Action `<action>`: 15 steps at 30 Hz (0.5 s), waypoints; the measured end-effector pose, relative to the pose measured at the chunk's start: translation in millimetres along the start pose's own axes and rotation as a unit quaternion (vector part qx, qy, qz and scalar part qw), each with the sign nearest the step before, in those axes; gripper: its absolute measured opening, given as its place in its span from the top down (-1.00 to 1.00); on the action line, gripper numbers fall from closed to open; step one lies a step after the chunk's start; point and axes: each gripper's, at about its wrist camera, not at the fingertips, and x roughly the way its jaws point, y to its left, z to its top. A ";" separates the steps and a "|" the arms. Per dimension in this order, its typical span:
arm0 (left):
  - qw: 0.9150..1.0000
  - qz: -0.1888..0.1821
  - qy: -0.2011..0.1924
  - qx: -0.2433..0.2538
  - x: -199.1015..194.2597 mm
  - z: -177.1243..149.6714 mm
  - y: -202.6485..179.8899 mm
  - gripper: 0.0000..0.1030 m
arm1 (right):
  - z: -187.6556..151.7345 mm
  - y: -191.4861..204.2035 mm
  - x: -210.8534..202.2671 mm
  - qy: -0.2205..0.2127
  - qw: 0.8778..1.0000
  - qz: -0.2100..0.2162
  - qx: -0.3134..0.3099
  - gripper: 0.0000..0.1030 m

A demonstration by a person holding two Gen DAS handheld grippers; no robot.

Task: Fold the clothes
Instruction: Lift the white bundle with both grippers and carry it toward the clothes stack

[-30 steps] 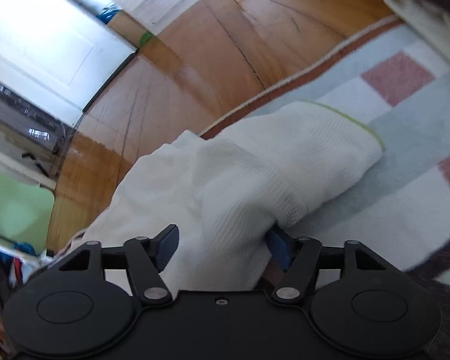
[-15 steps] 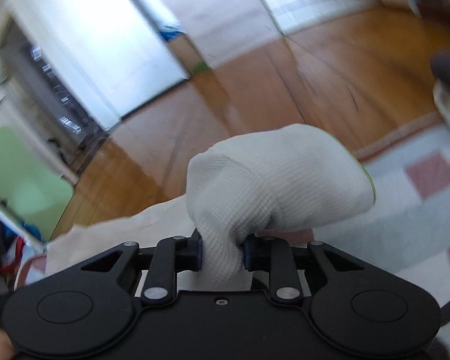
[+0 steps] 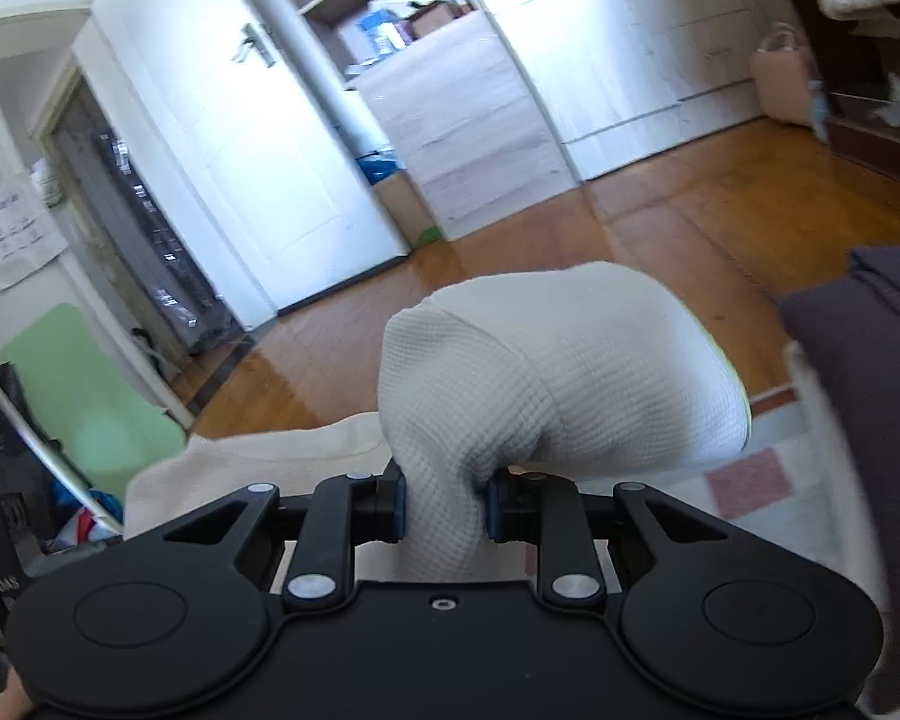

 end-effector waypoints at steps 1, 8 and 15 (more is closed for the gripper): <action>1.000 -0.004 0.001 0.007 3.8 3.9 -9.0 0.75 | 1.8 -6.4 -5.6 -0.004 1.000 -0.005 -0.001 0.47; 0.995 -0.089 -0.012 0.046 18.1 32.6 -86.6 0.76 | 41.8 -64.1 -58.5 -0.026 0.999 -0.047 -0.005 0.48; 0.972 -0.229 -0.034 0.041 42.1 83.8 -187.8 0.78 | 177.2 -129.7 -98.4 -0.029 0.987 -0.118 -0.102 0.48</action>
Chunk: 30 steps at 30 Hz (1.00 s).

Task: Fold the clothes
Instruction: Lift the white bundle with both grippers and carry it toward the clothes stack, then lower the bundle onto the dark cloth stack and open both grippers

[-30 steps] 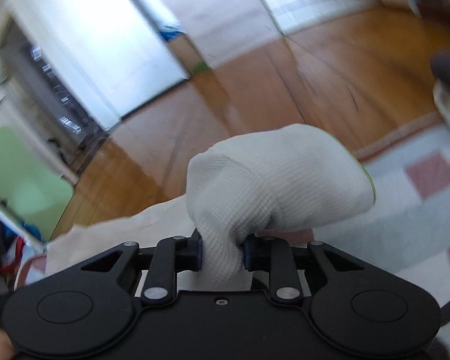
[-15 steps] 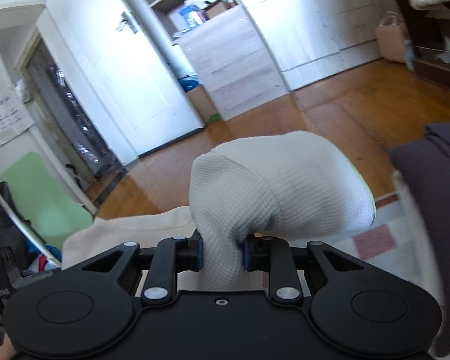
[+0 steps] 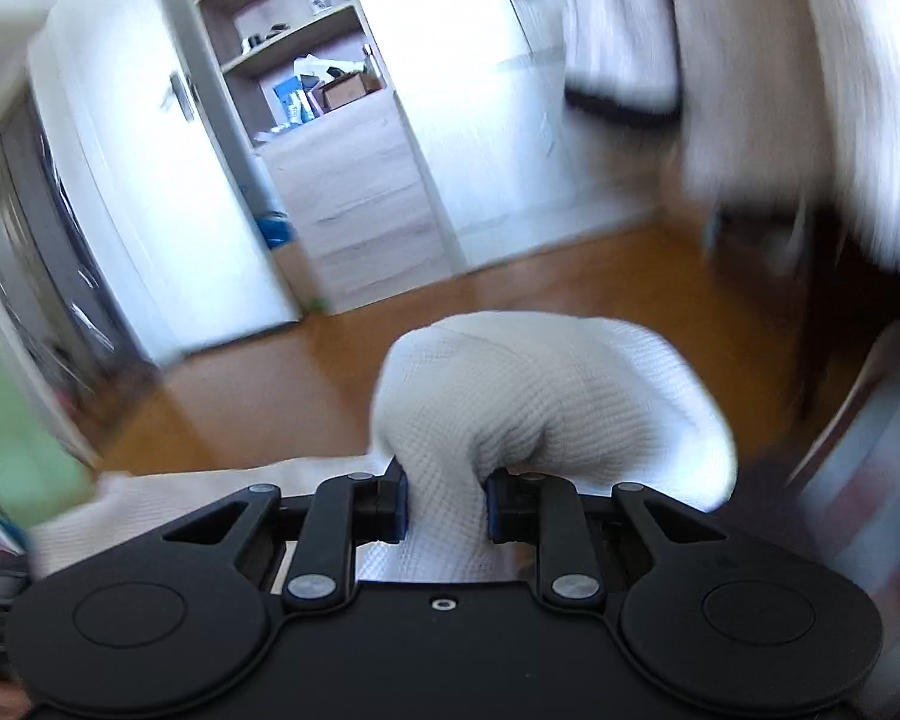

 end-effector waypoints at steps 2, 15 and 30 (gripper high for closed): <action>0.995 -0.045 0.017 -0.085 36.7 -6.2 -4.6 0.78 | 24.1 -9.6 15.3 0.013 0.992 -0.048 -0.113 0.34; 0.955 0.022 0.110 -0.273 133.2 -132.4 48.8 0.66 | -117.0 -69.9 5.0 0.093 0.986 -0.139 0.008 -0.13; 0.908 -0.032 0.121 -0.400 139.4 -151.0 103.7 0.32 | -195.7 -118.3 -12.8 0.061 0.954 -0.072 0.286 -0.66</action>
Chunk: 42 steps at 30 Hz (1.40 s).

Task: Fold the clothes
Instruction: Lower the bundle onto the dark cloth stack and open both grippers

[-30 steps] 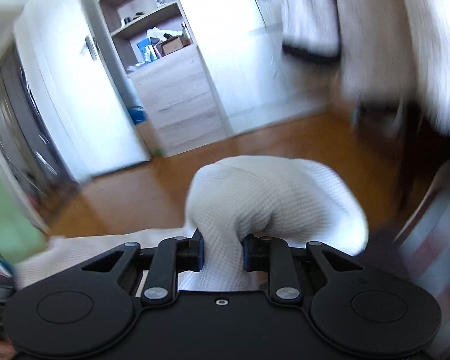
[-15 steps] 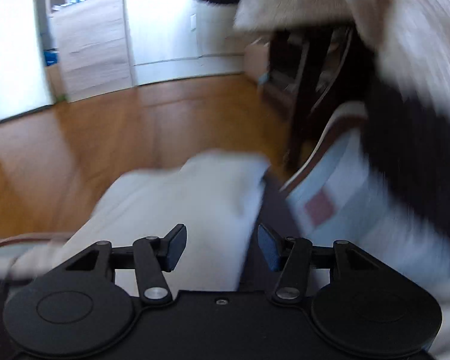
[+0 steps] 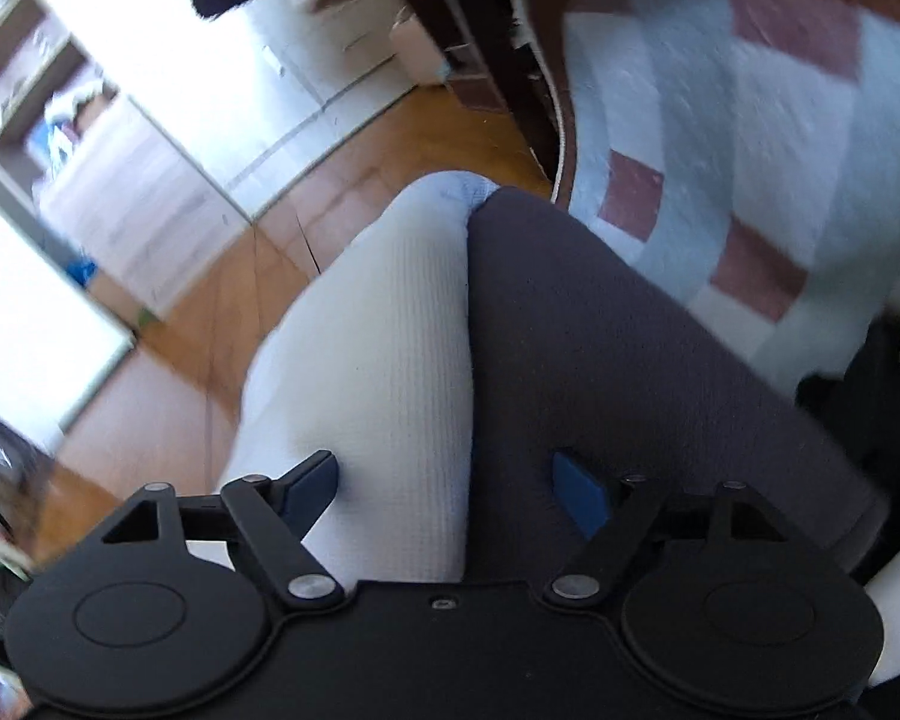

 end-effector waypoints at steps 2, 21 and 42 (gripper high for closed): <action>1.000 0.005 0.001 -0.017 11.8 -2.2 3.3 0.09 | -6.5 -7.8 -1.5 -0.011 0.999 0.019 0.040 -0.70; 0.996 -0.073 -0.005 -0.042 26.7 0.4 -3.3 0.87 | -45.5 24.5 -12.2 -0.083 0.988 0.106 0.070 0.48; 0.970 -0.076 -0.010 -0.230 50.3 -36.7 55.5 -0.30 | -34.0 6.9 31.3 -0.007 0.995 0.047 0.089 -0.54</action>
